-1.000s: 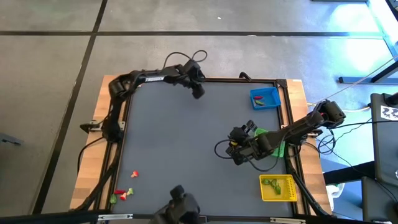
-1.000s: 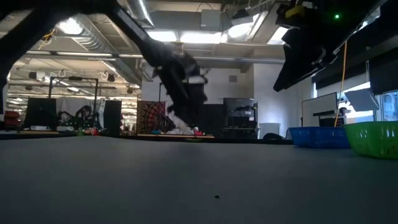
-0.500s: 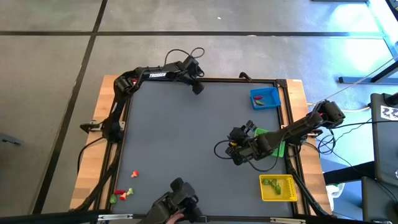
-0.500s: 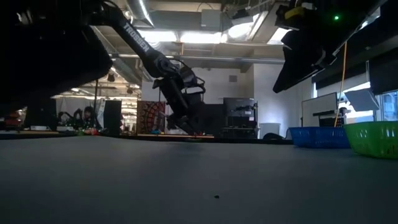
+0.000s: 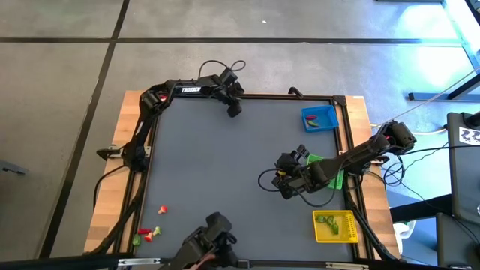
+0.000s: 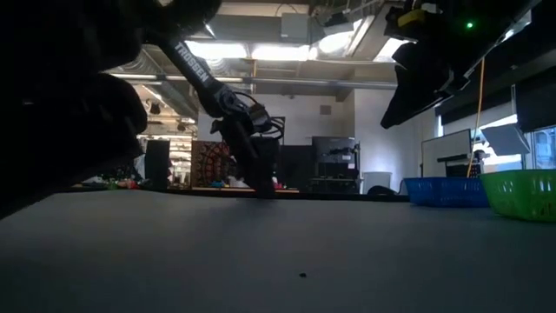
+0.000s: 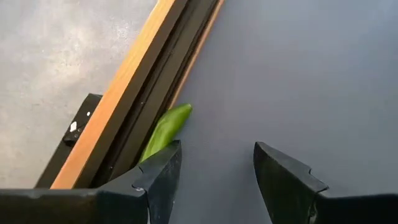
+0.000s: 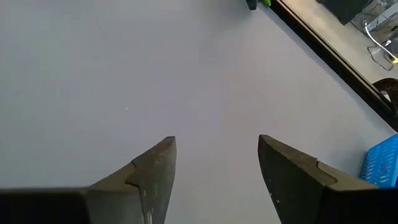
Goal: Sort produce into baskets
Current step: Put the green chili pepper into the blue basket
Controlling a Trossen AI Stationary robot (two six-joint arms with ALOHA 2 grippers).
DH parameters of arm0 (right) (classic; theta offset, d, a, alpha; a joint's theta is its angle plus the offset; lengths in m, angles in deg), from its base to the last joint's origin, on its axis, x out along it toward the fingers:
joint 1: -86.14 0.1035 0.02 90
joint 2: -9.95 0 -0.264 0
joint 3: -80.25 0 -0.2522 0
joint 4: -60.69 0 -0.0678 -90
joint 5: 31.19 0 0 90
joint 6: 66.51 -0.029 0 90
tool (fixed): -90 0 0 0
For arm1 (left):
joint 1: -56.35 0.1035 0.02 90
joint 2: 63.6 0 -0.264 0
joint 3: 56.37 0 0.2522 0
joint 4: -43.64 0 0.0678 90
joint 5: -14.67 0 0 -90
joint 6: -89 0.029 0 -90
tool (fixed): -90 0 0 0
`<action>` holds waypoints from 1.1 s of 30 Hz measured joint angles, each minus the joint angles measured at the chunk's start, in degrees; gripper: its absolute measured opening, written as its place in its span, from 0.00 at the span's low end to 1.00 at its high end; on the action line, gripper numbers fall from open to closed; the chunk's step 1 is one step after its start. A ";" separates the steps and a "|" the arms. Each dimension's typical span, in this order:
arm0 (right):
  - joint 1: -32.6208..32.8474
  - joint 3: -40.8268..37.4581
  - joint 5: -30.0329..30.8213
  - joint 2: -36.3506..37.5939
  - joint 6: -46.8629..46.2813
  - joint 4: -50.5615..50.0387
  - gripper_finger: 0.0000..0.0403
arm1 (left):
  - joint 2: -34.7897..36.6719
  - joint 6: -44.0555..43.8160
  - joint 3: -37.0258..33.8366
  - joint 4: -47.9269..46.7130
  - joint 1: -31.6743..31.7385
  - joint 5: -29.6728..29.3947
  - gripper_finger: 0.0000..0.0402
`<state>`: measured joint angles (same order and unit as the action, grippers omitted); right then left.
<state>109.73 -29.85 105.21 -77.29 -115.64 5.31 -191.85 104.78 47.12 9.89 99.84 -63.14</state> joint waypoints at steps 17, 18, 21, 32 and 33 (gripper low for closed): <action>0.00 0.00 -0.04 0.00 0.01 0.22 0.56 | 7.42 8.86 -0.09 -11.41 -3.44 -2.52 0.41; 0.00 0.00 -0.04 0.00 0.01 0.24 0.56 | 7.52 9.47 -0.05 -9.57 -3.43 -4.45 0.40; 0.00 0.00 -0.06 0.00 -0.01 0.44 0.56 | 7.22 11.29 -0.20 -6.27 -3.00 -6.91 0.39; 0.00 0.00 -0.08 0.00 -0.01 0.66 0.56 | 2.00 14.95 -0.11 -3.55 -1.19 -6.94 0.34; 0.00 0.00 -0.09 0.00 -0.01 0.67 0.56 | 1.65 14.95 -0.04 -3.23 -1.06 -7.10 0.34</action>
<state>109.73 -29.85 105.12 -77.29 -115.66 5.98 -190.20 119.73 47.08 6.66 98.78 -70.24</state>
